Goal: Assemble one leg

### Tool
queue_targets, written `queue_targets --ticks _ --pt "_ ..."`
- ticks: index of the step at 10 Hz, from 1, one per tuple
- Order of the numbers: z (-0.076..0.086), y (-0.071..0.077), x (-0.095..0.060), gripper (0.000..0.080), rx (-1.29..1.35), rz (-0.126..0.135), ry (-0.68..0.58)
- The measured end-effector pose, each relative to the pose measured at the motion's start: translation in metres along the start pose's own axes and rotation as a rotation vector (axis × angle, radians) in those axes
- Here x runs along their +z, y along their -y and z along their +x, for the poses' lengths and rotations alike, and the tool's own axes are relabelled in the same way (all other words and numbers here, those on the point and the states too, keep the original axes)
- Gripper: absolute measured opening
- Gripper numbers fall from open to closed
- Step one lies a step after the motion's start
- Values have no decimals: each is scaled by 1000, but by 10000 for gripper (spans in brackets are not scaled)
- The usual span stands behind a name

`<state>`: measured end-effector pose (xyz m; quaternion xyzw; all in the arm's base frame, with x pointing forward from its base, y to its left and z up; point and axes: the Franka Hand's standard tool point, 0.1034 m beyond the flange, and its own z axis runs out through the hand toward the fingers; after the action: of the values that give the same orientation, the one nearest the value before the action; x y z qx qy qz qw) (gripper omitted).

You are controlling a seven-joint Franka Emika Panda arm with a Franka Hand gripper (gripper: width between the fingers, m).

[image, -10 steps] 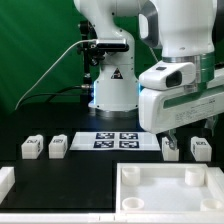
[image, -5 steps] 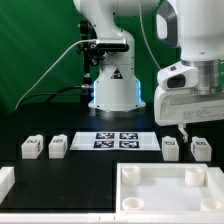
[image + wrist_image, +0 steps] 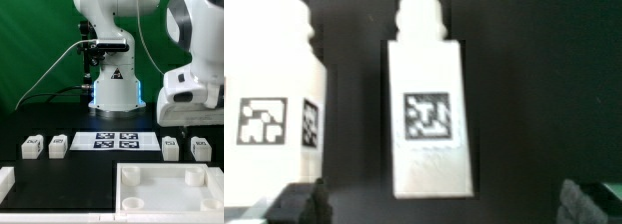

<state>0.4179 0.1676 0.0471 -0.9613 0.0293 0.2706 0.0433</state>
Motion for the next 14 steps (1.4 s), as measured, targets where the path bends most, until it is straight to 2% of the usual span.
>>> queue_targets --ticks 1,3,4,6,8,11,14 --pt "4 -3 6 649 7 2 35" --pt "-6 -7 12 649 -7 -16 231" --pt "1 -6 13 649 -7 -13 267" --pt "1 -4 15 649 11 -14 263" --pt "-8 7 27 649 48 -23 309" --pt "-13 13 48 649 34 -31 287" --pt "-13 13 50 621 35 -31 281"
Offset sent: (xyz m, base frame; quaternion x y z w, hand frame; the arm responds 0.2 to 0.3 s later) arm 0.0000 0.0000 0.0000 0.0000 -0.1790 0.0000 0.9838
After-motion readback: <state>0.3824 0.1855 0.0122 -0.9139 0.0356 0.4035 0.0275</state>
